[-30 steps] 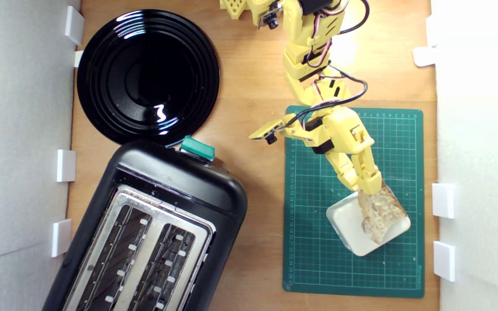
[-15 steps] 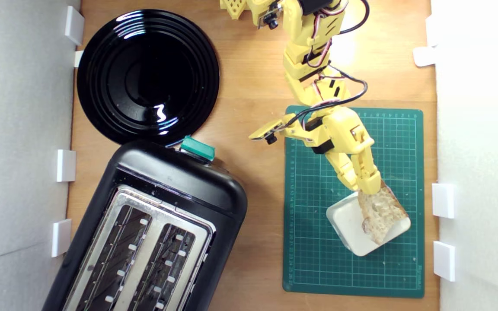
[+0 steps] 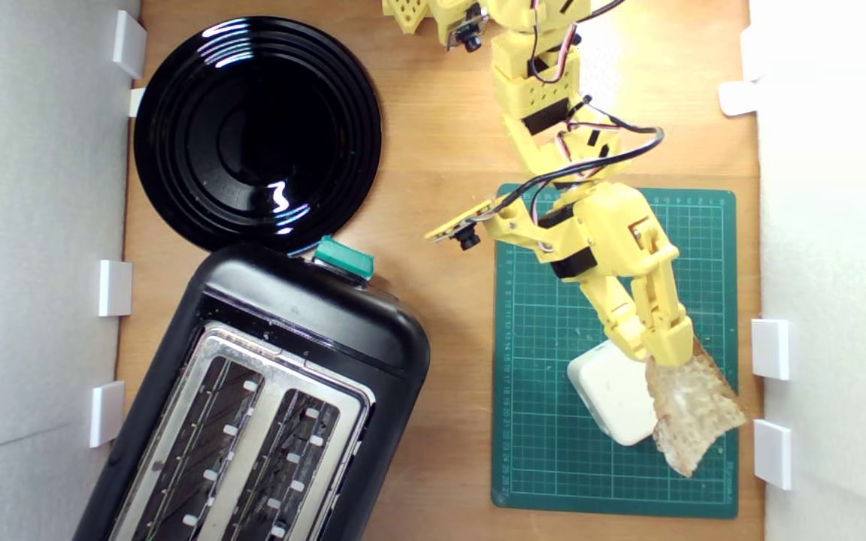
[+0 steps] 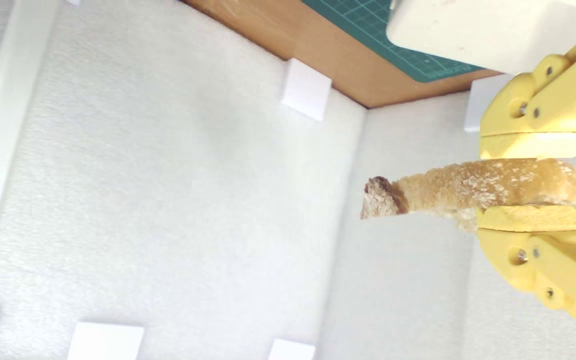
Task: Pick bread and place in toaster
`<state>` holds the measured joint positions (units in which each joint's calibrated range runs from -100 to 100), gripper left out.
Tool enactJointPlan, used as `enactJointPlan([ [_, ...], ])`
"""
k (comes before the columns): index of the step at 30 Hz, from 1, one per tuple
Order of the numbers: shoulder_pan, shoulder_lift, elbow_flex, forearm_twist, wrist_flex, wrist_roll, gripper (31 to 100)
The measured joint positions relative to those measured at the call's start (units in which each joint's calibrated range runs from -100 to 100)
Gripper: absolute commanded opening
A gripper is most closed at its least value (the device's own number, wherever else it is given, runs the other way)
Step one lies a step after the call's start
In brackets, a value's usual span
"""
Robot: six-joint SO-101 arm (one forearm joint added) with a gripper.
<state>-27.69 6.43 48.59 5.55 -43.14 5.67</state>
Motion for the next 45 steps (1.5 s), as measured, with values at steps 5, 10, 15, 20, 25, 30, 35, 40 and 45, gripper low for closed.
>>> enactJointPlan([
  [5, 0.27, -13.69, 0.37, 0.36, 18.31, 0.00, 51.7],
  [10, 1.46, -29.74, 0.18, 1.95, 31.86, 2.54, 51.7],
  [15, 1.28, -41.66, -1.66, 2.13, 44.92, 7.71, 51.7],
  [20, 1.37, -44.18, -13.04, 2.22, 61.27, 12.78, 51.7],
  [25, 4.21, -44.10, -29.68, 2.13, 77.88, 17.65, 51.7],
  [30, 7.69, -42.67, -41.52, 3.20, 90.08, 22.35, 51.8],
  [35, 10.43, -42.08, -46.14, 11.64, 97.71, 25.36, 51.7],
  [40, 13.00, -41.33, -50.86, 15.55, 103.56, 29.03, 51.7],
  [45, 18.58, -36.96, -57.79, 14.39, 110.34, 33.79, 51.7],
])
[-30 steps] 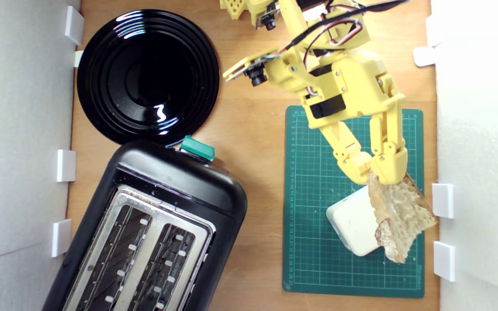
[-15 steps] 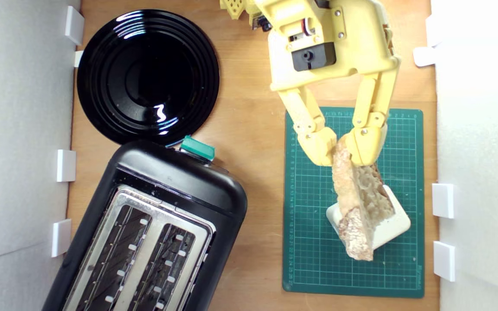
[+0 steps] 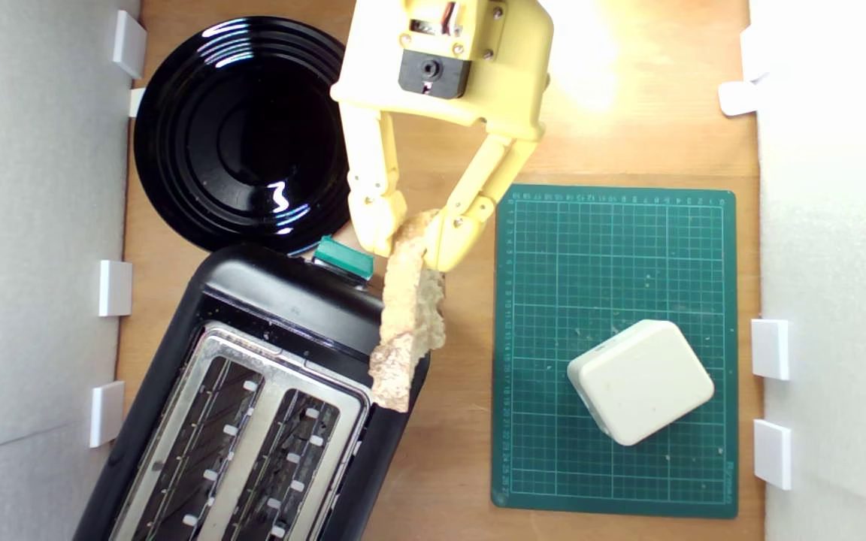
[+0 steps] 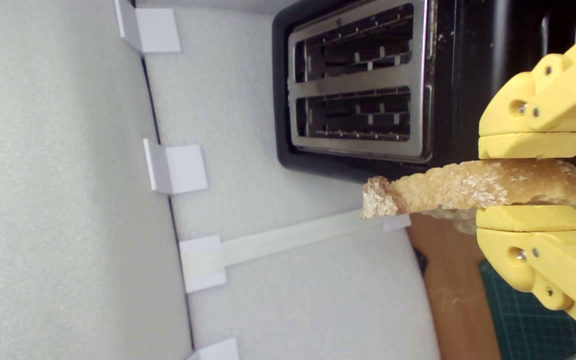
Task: Pick bread and place in toaster
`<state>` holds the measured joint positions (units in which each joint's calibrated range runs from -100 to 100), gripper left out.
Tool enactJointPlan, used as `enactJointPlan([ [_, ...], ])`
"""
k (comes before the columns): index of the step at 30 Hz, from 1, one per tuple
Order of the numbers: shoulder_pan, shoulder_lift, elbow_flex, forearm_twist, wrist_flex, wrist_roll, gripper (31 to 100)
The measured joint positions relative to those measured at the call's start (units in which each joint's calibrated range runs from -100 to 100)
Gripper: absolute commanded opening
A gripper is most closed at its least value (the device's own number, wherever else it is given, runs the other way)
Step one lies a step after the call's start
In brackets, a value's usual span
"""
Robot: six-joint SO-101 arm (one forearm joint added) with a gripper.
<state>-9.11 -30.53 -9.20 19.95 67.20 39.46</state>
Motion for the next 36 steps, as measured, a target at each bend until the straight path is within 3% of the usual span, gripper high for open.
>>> enactJointPlan([
  [8, 7.32, 3.78, -8.41, -1.16, 3.64, 4.29, 51.7],
  [24, 13.27, 9.16, -22.93, -1.16, 3.73, 15.58, 51.7],
  [29, 13.55, 12.35, -28.48, -1.16, 3.73, 16.14, 51.7],
  [36, 17.48, 14.53, -31.53, 0.00, 2.46, 16.14, 51.7],
])
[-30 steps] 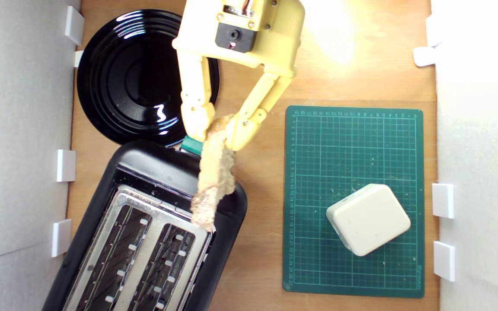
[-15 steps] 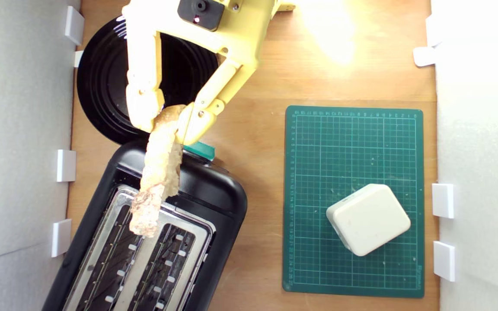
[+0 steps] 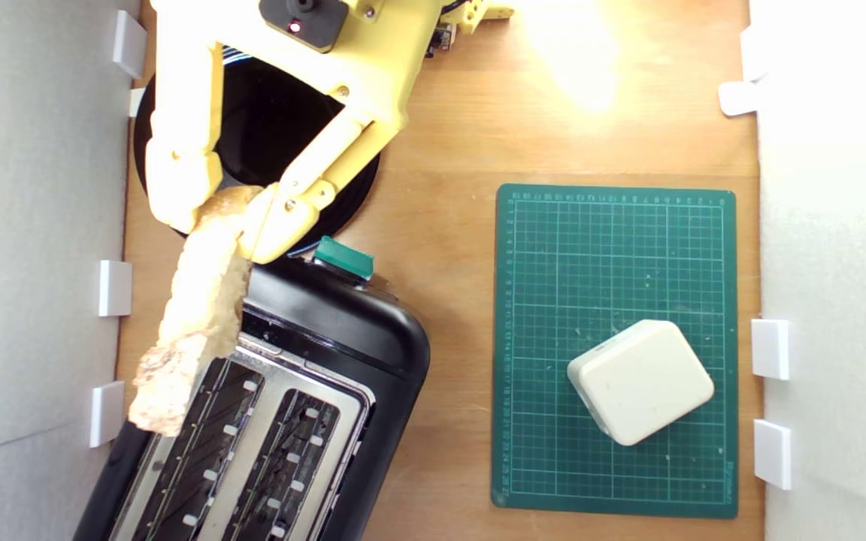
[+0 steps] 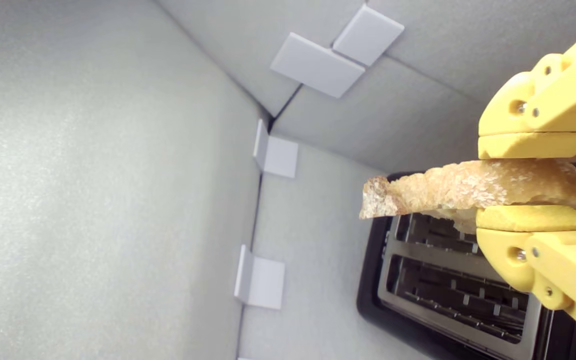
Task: Pick bread and place in toaster
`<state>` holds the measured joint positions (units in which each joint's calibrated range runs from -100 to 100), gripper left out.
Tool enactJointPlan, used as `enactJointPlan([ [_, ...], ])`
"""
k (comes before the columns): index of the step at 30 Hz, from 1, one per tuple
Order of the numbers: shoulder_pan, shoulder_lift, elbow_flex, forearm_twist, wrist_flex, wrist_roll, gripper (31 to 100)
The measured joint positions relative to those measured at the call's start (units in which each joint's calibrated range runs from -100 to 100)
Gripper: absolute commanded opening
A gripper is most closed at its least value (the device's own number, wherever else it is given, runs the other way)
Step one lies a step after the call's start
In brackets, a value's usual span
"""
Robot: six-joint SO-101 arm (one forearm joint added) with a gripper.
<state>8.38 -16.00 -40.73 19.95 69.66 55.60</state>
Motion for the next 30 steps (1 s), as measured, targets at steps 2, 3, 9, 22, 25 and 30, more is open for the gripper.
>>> enactJointPlan([
  [2, 0.64, 0.42, 0.00, -0.53, -0.25, 0.00, 51.7],
  [3, 1.19, 0.84, 0.00, -0.53, -0.34, 0.00, 51.7],
  [9, 2.93, 3.61, 0.00, -0.53, -0.34, 1.35, 51.7],
  [22, 4.49, 8.82, 0.00, -0.53, -0.34, -0.10, 51.7],
  [25, 4.21, 8.90, 0.00, -0.53, -0.34, -0.41, 51.7],
  [30, 4.39, 11.09, 0.00, -0.53, -0.34, -1.86, 51.7],
])
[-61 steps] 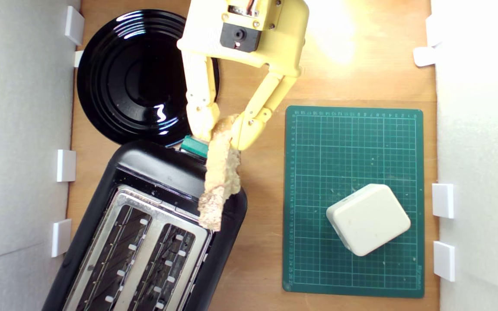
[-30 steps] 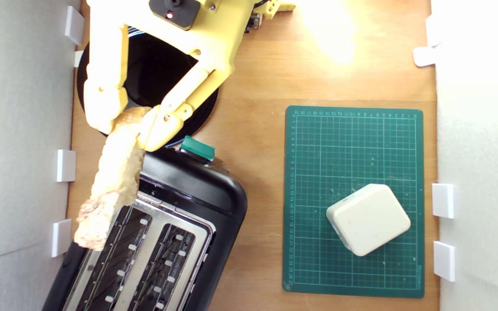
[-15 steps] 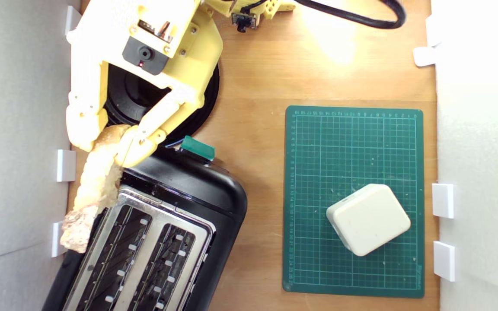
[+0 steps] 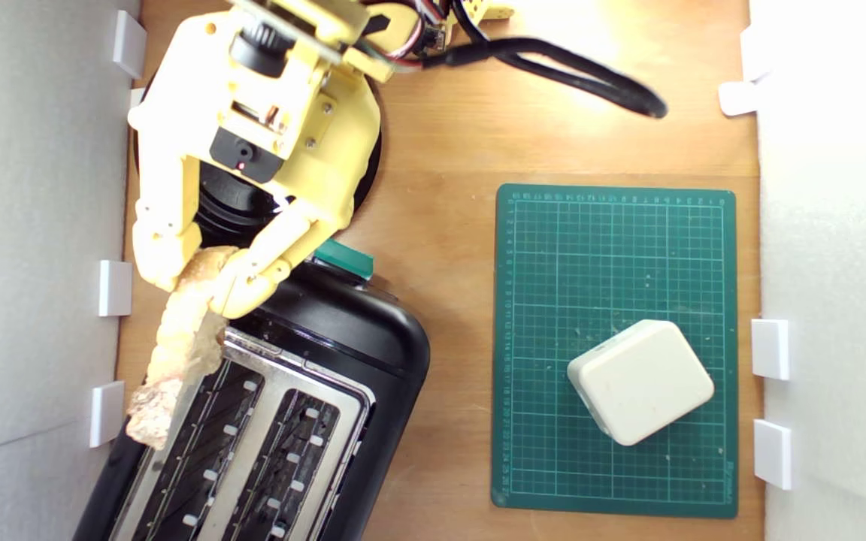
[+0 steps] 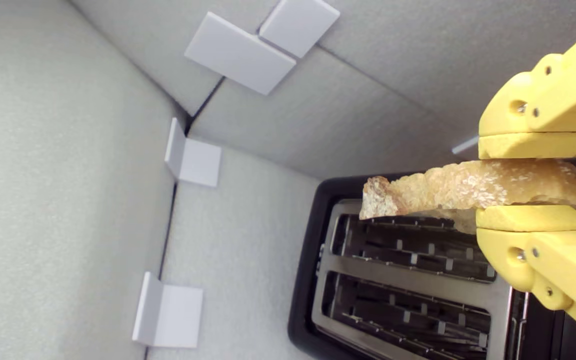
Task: Pick bread and place in toaster
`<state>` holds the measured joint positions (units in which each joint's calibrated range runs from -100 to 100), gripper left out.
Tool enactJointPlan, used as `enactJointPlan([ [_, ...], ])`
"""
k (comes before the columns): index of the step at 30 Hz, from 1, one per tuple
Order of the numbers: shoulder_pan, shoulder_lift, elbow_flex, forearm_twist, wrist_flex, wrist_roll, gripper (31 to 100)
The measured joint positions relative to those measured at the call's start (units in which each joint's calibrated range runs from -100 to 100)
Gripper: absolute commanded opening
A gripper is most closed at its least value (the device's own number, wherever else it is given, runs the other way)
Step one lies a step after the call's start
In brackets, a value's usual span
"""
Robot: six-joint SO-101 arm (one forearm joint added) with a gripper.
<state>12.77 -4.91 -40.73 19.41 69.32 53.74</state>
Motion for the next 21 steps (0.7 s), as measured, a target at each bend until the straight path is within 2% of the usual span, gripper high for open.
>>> enactJointPlan([
  [12, 0.00, 2.18, 0.00, 0.00, -0.08, -2.38, 51.7],
  [21, 0.00, 2.10, 0.00, 0.00, -7.20, -4.97, 51.7],
])
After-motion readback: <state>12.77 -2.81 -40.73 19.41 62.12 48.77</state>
